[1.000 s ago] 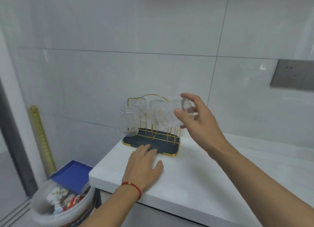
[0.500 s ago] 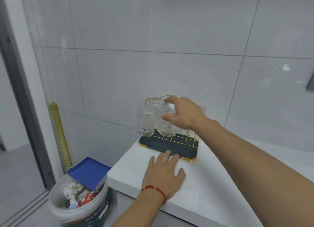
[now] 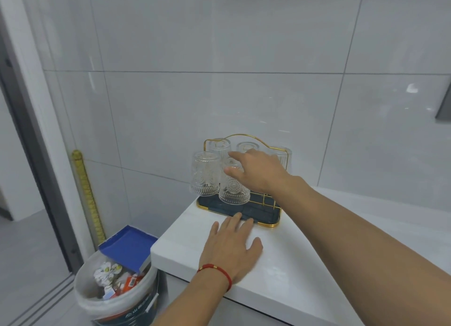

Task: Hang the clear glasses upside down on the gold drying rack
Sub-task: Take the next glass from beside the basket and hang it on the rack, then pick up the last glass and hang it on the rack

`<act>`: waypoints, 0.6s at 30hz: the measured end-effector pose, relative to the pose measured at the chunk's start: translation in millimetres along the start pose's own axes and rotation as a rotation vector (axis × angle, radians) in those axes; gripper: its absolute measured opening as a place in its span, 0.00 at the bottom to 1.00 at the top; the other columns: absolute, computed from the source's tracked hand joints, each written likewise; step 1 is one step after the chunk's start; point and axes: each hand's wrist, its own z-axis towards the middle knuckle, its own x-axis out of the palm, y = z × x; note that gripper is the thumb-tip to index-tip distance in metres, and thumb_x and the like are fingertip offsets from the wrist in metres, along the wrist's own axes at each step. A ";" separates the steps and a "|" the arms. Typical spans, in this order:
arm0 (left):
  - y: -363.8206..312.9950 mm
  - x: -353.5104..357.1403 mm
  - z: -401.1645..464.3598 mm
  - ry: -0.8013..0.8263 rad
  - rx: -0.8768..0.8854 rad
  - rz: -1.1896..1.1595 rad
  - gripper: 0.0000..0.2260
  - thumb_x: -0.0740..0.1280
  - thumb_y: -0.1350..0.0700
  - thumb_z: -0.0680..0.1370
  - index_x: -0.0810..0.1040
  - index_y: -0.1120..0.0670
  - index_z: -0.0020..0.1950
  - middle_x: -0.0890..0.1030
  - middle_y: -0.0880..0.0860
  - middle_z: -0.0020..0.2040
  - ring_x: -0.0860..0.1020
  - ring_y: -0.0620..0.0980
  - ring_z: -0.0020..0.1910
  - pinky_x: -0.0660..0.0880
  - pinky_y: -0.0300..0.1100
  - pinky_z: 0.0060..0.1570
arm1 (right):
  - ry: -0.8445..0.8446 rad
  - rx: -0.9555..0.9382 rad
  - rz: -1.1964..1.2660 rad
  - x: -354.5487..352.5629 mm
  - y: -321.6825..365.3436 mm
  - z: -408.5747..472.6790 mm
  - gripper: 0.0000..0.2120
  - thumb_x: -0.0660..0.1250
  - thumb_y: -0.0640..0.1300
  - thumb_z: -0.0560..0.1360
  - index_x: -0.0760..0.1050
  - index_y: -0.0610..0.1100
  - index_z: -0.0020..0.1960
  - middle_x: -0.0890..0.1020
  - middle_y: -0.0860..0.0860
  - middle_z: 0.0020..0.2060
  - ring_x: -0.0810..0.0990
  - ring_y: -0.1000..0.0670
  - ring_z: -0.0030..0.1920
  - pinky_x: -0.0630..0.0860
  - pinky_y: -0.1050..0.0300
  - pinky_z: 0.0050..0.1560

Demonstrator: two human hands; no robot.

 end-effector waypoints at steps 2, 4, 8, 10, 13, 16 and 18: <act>0.0 -6.2 -3.7 -0.023 0.044 -0.108 0.27 0.56 0.40 0.76 0.68 0.44 0.74 0.64 0.49 0.79 0.59 0.47 0.78 0.52 0.53 0.78 | -0.142 -0.020 0.055 -5.1 -5.0 -17.2 0.26 0.56 0.61 0.83 0.69 0.51 0.77 0.76 0.44 0.72 0.72 0.40 0.72 0.67 0.38 0.69; -0.4 -12.7 -9.3 -0.088 0.077 -0.256 0.23 0.61 0.44 0.74 0.75 0.45 0.69 0.73 0.47 0.72 0.67 0.45 0.73 0.61 0.45 0.75 | -0.342 -0.101 0.120 -10.1 -17.8 -43.3 0.20 0.61 0.51 0.82 0.75 0.46 0.72 0.79 0.45 0.66 0.76 0.41 0.66 0.69 0.42 0.66; -37.2 -17.7 -8.2 -0.229 0.114 -0.423 0.20 0.65 0.49 0.71 0.79 0.47 0.63 0.79 0.43 0.62 0.73 0.41 0.64 0.68 0.39 0.67 | -0.550 -0.232 -0.019 -17.3 -66.4 -106.3 0.15 0.68 0.35 0.73 0.81 0.41 0.58 0.83 0.44 0.53 0.82 0.40 0.50 0.77 0.45 0.48; -77.7 -11.9 -0.2 -0.274 0.154 -0.472 0.20 0.64 0.49 0.72 0.78 0.46 0.63 0.78 0.42 0.62 0.72 0.40 0.62 0.69 0.38 0.64 | -0.528 -0.178 -0.054 -15.4 -98.0 -138.8 0.15 0.69 0.33 0.70 0.82 0.40 0.56 0.83 0.45 0.50 0.83 0.40 0.45 0.78 0.46 0.43; -145.5 12.1 13.2 -0.254 0.231 -0.478 0.20 0.64 0.49 0.75 0.75 0.46 0.67 0.76 0.44 0.67 0.69 0.43 0.68 0.66 0.39 0.66 | -0.448 0.048 -0.008 -2.6 -151.1 -189.9 0.16 0.68 0.34 0.72 0.80 0.42 0.58 0.82 0.47 0.53 0.82 0.42 0.45 0.78 0.47 0.45; -199.7 41.3 26.1 -0.131 0.311 -0.403 0.22 0.65 0.49 0.76 0.72 0.46 0.71 0.72 0.46 0.73 0.65 0.46 0.73 0.64 0.43 0.71 | -0.450 0.421 0.152 14.4 -207.3 -237.5 0.18 0.66 0.38 0.76 0.76 0.46 0.65 0.79 0.50 0.59 0.80 0.45 0.54 0.76 0.49 0.53; -228.4 56.7 37.2 -0.027 0.358 -0.313 0.25 0.64 0.47 0.77 0.68 0.46 0.74 0.68 0.49 0.77 0.61 0.49 0.76 0.61 0.47 0.74 | -0.504 0.712 0.373 17.4 -240.6 -265.7 0.20 0.67 0.39 0.76 0.73 0.45 0.68 0.77 0.47 0.61 0.78 0.45 0.57 0.73 0.51 0.55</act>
